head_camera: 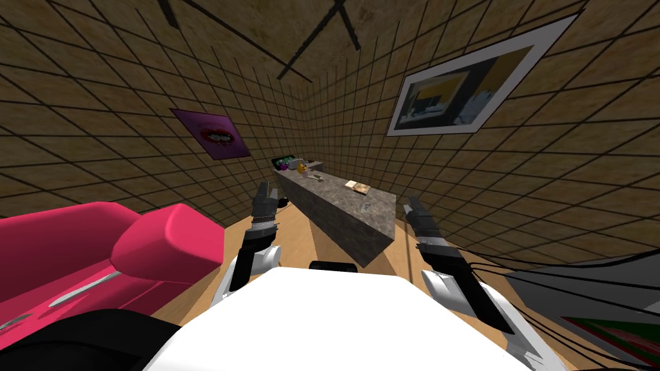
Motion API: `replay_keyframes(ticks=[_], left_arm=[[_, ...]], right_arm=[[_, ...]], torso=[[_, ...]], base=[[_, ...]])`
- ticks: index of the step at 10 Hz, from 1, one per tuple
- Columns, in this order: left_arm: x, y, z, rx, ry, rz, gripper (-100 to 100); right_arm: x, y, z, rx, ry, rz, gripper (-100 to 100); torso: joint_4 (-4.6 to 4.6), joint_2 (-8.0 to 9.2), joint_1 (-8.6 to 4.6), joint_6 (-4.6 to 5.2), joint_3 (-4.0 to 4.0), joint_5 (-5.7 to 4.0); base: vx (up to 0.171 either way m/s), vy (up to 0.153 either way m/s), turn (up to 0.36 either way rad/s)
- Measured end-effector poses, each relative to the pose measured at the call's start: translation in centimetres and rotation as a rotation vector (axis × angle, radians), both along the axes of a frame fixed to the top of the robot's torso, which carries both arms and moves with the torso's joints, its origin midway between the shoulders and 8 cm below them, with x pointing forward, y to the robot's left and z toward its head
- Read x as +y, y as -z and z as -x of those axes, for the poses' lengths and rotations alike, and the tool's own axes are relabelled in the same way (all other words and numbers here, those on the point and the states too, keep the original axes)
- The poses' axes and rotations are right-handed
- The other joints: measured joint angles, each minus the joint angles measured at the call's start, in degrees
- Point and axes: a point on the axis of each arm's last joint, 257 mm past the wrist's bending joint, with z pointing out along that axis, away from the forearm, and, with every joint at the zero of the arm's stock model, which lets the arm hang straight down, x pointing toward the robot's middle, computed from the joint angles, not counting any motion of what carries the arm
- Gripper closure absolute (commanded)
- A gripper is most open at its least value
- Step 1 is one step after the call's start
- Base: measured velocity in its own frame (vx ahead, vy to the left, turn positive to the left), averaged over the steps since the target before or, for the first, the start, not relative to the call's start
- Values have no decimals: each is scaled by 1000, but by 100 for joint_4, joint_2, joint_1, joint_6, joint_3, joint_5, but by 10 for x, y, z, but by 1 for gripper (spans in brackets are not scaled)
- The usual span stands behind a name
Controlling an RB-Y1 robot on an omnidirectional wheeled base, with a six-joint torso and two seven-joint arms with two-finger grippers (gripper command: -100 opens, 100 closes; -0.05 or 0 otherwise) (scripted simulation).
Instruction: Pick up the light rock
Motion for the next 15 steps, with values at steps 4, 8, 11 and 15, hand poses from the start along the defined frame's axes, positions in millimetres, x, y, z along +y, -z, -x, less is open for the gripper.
replay_keyframes(ticks=[4, 8, 11, 15], left_arm=[[0, 0, 0, 0, 0, 0, 0], [0, 0, 0, 0, 0, 0, 0], [0, 0, 0, 0, 0, 0, 0], [0, 0, 0, 0, 0, 0, 0]], right_arm=[[-27, 21, 0, 129, 51, 59, -100], [-51, 39, 6, 250, 94, 107, -100], [-68, 51, 9, 337, 120, 135, -100], [-91, 75, 15, 467, 158, 162, -100]], torso=[[-2, -8, -5, -2, -5, -1], [-2, -11, -12, 0, -6, -2], [-4, -16, -15, -3, -9, -3], [-5, -24, -22, 1, -14, -5]], base=[[-42, 52, 136], [-23, 29, 99], [-9, 16, 102], [8, 4, 150]])
